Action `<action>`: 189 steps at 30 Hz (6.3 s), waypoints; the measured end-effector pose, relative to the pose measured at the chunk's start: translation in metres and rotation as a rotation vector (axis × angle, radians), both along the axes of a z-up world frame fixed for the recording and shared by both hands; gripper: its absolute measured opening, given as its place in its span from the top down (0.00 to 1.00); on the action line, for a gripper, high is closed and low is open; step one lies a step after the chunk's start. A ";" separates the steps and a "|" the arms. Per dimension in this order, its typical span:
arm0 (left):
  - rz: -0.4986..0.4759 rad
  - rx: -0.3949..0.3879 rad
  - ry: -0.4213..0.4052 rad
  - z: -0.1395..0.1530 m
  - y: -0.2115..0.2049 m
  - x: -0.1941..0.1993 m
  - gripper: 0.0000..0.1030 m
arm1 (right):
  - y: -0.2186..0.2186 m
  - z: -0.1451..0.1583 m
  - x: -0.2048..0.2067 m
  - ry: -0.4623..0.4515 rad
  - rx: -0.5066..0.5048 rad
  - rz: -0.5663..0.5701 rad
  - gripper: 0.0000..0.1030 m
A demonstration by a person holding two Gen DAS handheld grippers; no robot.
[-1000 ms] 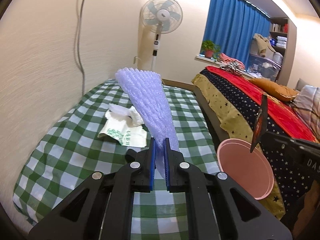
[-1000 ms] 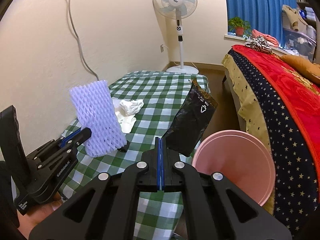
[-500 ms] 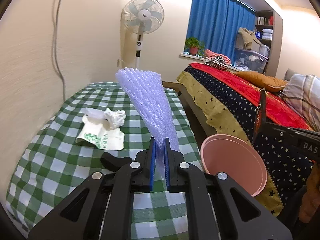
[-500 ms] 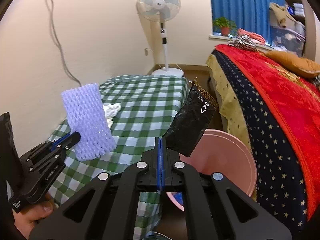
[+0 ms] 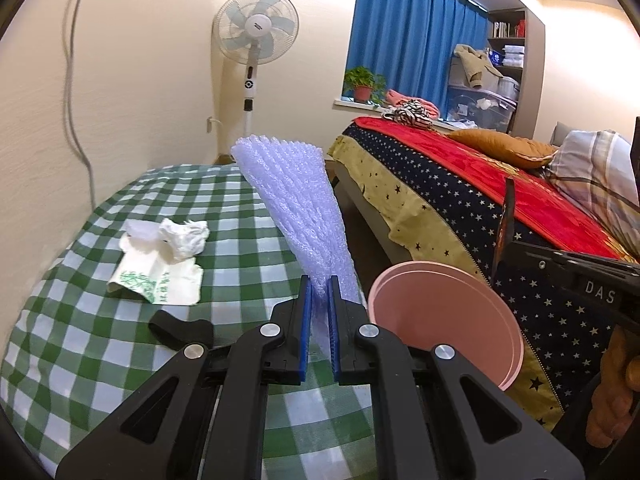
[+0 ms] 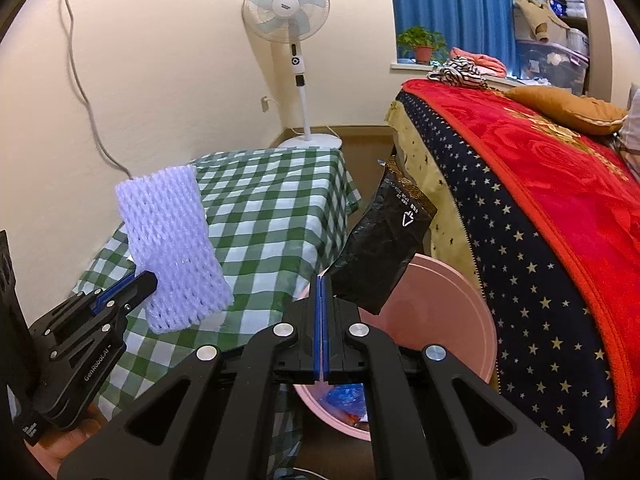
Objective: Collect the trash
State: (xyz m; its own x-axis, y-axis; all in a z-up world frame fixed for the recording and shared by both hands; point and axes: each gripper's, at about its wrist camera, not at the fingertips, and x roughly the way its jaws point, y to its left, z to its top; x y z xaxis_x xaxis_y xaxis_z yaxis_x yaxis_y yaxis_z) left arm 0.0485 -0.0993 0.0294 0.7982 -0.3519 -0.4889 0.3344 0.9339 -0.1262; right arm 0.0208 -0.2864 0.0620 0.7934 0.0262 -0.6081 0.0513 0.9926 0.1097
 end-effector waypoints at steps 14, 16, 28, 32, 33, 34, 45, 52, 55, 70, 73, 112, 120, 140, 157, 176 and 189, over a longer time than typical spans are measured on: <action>-0.067 -0.002 0.019 -0.010 -0.039 0.008 0.92 | -0.031 -0.009 0.002 0.017 0.009 -0.092 1.00; -0.076 0.000 0.023 -0.013 -0.044 0.009 0.92 | -0.034 -0.010 0.002 0.020 0.013 -0.100 1.00; -0.115 -0.008 0.061 -0.029 -0.070 0.019 0.92 | -0.051 -0.016 0.006 0.039 0.021 -0.149 1.00; -0.130 -0.007 0.076 -0.036 -0.078 0.024 0.92 | -0.053 -0.018 0.008 0.045 0.020 -0.158 1.00; -0.134 -0.008 0.079 -0.037 -0.080 0.025 0.92 | -0.053 -0.019 0.008 0.047 0.018 -0.160 1.00; -0.136 -0.007 0.080 -0.037 -0.081 0.025 0.92 | -0.053 -0.020 0.009 0.049 0.016 -0.161 1.00; -0.176 -0.013 0.109 -0.045 -0.093 0.030 0.92 | -0.059 -0.023 0.009 0.055 0.020 -0.180 1.00; -0.215 -0.022 0.158 -0.051 -0.097 0.032 0.75 | -0.062 -0.026 0.010 0.073 0.024 -0.201 0.92; -0.195 -0.036 0.174 -0.053 -0.092 0.034 0.68 | -0.066 -0.024 0.008 0.062 0.034 -0.219 0.73; -0.091 -0.055 0.105 -0.026 -0.045 0.020 0.68 | -0.052 -0.014 -0.007 -0.001 0.044 -0.190 0.67; -0.063 -0.057 0.094 -0.021 -0.031 0.018 0.68 | -0.040 -0.010 -0.009 -0.018 0.040 -0.166 0.67; 0.425 -0.086 0.034 -0.022 0.148 0.032 0.77 | 0.172 -0.086 0.097 0.122 0.195 0.250 0.72; 0.448 -0.102 0.063 -0.033 0.159 0.045 0.77 | 0.182 -0.114 0.113 0.202 0.232 0.256 0.72; 0.417 -0.179 0.194 -0.066 0.153 0.099 0.77 | 0.133 -0.105 0.115 0.154 0.189 0.141 0.91; 0.411 -0.294 0.275 -0.082 0.164 0.126 0.77 | 0.119 -0.108 0.118 0.155 0.185 0.129 0.91; 0.321 -0.182 0.180 -0.040 0.141 0.085 0.98 | 0.113 -0.078 0.093 0.070 0.151 0.100 0.91; 0.247 -0.114 0.106 -0.005 0.120 0.036 0.98 | 0.097 -0.051 0.054 0.017 0.152 0.068 0.91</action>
